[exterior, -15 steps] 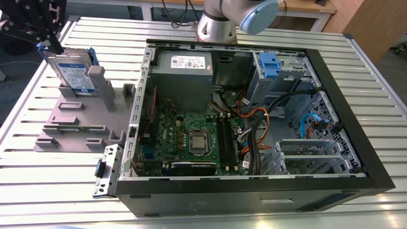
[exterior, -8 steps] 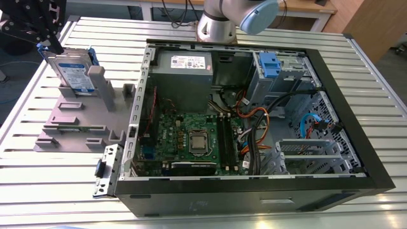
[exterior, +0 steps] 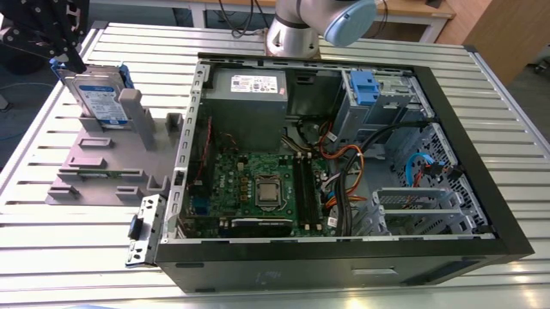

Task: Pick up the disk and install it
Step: 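Pick up the disk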

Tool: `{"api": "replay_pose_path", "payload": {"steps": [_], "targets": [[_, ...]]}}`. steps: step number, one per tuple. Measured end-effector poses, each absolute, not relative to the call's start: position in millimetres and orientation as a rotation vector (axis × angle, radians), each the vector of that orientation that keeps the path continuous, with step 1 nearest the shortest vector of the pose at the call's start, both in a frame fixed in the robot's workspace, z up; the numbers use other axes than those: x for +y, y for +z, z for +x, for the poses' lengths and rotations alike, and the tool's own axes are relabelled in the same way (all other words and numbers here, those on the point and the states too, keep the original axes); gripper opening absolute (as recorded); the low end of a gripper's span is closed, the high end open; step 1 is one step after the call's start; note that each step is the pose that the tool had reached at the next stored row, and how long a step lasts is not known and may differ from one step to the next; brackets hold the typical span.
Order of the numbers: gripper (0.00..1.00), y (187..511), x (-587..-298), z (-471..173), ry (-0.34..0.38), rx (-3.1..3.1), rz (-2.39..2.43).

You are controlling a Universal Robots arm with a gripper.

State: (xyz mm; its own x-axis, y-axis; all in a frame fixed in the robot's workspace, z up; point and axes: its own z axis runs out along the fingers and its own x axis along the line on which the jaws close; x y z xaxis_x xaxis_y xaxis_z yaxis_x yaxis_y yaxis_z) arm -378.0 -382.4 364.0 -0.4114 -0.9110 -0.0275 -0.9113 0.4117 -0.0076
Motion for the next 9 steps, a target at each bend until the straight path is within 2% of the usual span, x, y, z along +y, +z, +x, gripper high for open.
{"api": "replay_pose_path", "payload": {"steps": [9], "targets": [[0.11, 364.0, -382.4, -377.9, 0.014, 2.608, -1.702]]}}
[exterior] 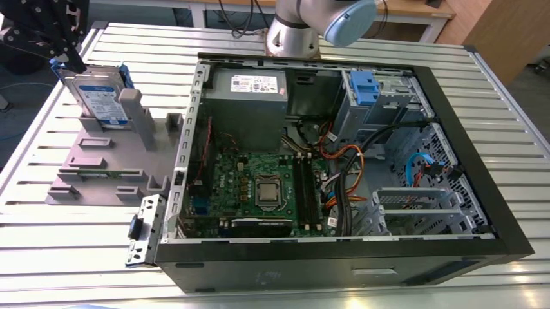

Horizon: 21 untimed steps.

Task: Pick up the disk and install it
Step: 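Pick up the disk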

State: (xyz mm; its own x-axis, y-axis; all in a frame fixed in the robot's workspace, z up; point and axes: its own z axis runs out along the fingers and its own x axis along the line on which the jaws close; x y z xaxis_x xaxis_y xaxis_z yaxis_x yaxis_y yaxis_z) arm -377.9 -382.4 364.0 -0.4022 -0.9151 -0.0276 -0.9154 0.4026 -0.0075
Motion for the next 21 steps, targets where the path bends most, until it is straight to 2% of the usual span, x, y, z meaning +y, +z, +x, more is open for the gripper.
{"api": "replay_pose_path", "payload": {"steps": [21], "targets": [[0.11, 364.0, -382.4, -378.0, 0.014, 2.590, -1.730]]}}
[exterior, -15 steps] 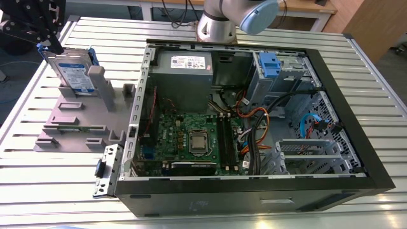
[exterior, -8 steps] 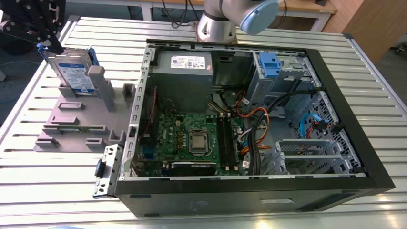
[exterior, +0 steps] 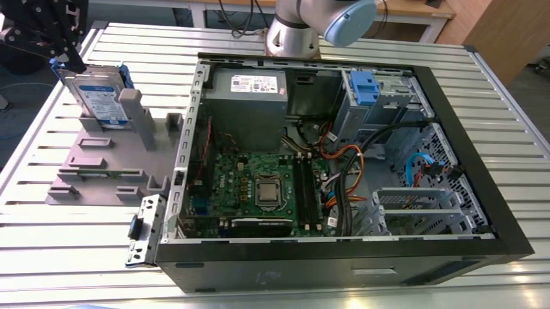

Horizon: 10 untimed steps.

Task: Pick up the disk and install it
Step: 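Pick up the disk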

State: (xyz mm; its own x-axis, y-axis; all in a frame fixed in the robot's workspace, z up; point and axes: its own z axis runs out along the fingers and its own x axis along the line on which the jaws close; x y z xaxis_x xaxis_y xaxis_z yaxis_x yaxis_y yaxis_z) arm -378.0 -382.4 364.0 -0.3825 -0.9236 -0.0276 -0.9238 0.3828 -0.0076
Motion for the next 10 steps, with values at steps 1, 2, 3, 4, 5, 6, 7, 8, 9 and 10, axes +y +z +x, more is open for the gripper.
{"api": "replay_pose_path", "payload": {"steps": [1, 2, 3, 4, 5, 6, 7, 8, 9, 10], "targets": [[0.11, 364.0, -382.4, -378.0, 0.014, 2.589, -1.731], [0.11, 363.9, -382.4, -377.9, 0.014, 2.588, -1.733], [0.11, 363.9, -382.4, -377.9, 0.014, 2.587, -1.734], [0.11, 363.9, -382.4, -377.9, 0.014, 2.586, -1.735], [0.11, 363.9, -382.4, -377.9, 0.014, 2.585, -1.736], [0.11, 364.0, -382.4, -377.9, 0.014, 2.584, -1.738], [0.11, 364.0, -382.4, -378.0, 0.014, 2.584, -1.739], [0.11, 364.0, -382.4, -378.0, 0.014, 2.583, -1.740], [0.11, 364.0, -382.4, -378.0, 0.014, 2.582, -1.742], [0.11, 364.0, -382.4, -378.0, 0.014, 2.581, -1.743]]}}
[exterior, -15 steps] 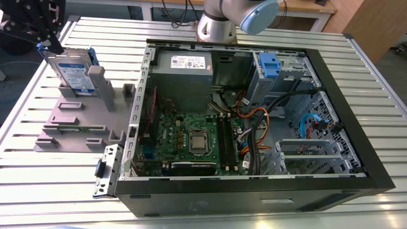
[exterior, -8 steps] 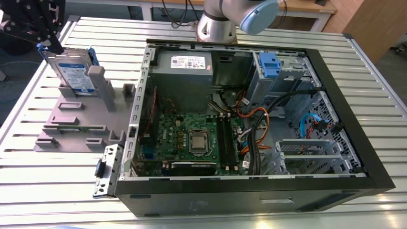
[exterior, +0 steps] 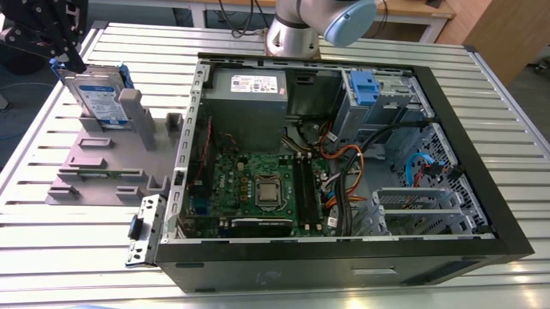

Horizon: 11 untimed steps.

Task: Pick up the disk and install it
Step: 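Pick up the disk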

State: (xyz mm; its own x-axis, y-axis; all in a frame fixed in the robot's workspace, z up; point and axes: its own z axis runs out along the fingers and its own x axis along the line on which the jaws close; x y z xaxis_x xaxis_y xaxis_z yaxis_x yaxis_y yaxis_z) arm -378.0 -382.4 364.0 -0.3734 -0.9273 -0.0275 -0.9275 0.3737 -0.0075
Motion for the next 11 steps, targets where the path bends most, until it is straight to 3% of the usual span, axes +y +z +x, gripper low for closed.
{"api": "replay_pose_path", "payload": {"steps": [11], "targets": [[0.11, 364.0, -382.4, -378.0, 0.014, 2.572, -1.756]]}}
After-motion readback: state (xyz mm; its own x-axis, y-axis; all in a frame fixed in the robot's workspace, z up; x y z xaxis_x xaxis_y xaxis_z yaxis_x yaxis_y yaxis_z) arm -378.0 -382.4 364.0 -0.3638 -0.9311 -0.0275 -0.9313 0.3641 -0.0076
